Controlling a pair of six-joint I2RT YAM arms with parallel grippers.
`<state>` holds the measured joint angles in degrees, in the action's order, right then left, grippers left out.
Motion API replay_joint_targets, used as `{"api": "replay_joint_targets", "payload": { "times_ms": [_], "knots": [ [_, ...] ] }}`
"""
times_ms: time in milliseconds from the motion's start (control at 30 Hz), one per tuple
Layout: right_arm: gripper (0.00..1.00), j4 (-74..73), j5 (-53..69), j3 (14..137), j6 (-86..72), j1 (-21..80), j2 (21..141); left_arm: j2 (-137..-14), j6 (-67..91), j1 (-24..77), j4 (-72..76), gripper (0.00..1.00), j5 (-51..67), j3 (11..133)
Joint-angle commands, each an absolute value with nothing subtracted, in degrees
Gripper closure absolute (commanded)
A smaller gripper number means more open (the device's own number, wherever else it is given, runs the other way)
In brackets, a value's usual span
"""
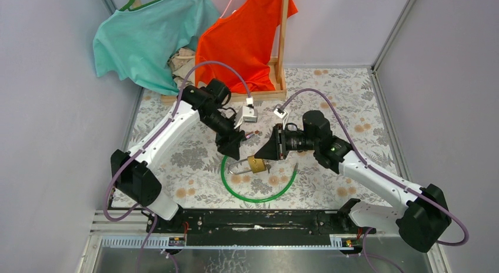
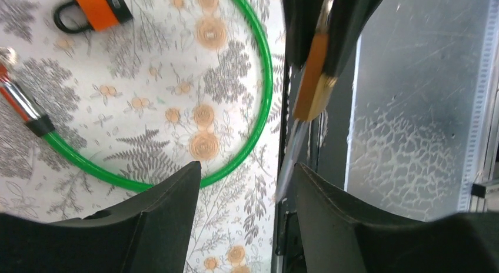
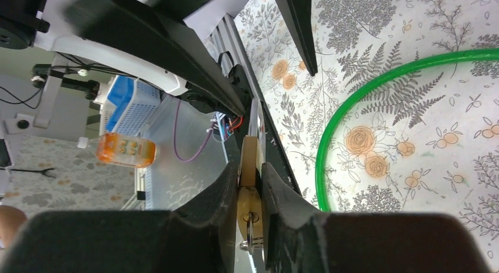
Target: Unlock with the key
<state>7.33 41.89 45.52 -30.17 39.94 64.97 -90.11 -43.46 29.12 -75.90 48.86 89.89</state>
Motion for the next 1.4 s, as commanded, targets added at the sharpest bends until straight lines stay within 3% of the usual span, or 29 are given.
{"api": "replay_joint_targets", "payload": {
  "times_ms": [0,200,233,300,667,900,1000,1233,1333,1367],
  "knots": [
    [1.00,17.72,47.35,45.62,-36.98,38.03,64.25,-87.78,-50.76,27.99,-75.74,0.34,44.23,83.98],
    [1.00,17.95,48.34,45.51,-37.57,36.62,64.67,-87.54,-52.05,27.86,-76.33,0.33,46.99,81.37],
    [1.00,17.80,48.49,45.67,-37.61,36.57,64.88,-87.68,-52.68,27.86,-77.46,0.16,48.82,81.19],
    [1.00,16.47,48.07,46.23,-36.84,36.48,65.43,-88.36,-53.37,27.86,-78.21,0.08,51.66,80.39],
    [1.00,13.07,46.23,48.68,-34.79,35.21,67.80,-89.65,-53.73,26.63,-75.92,0.04,58.80,76.54],
    [1.00,15.31,46.82,49.20,-36.45,34.90,69.15,-90.69,-42.81,26.90,-63.18,0.16,58.46,72.98],
    [1.00,15.71,46.21,49.34,-36.54,34.76,69.08,-91.46,-40.87,27.08,-61.45,0.27,57.73,73.03],
    [1.00,22.62,45.38,47.27,-41.25,34.57,69.46,-93.42,-40.63,27.16,-64.31,0.84,57.19,74.79],
    [1.00,24.32,45.57,46.82,-42.57,34.46,69.87,-93.83,-43.93,27.33,-68.58,0.99,58.38,77.12],
    [1.00,24.52,45.91,46.68,-42.58,34.51,70.08,-93.93,-44.52,27.38,-69.58,1.00,58.70,77.90]
  ]
}}
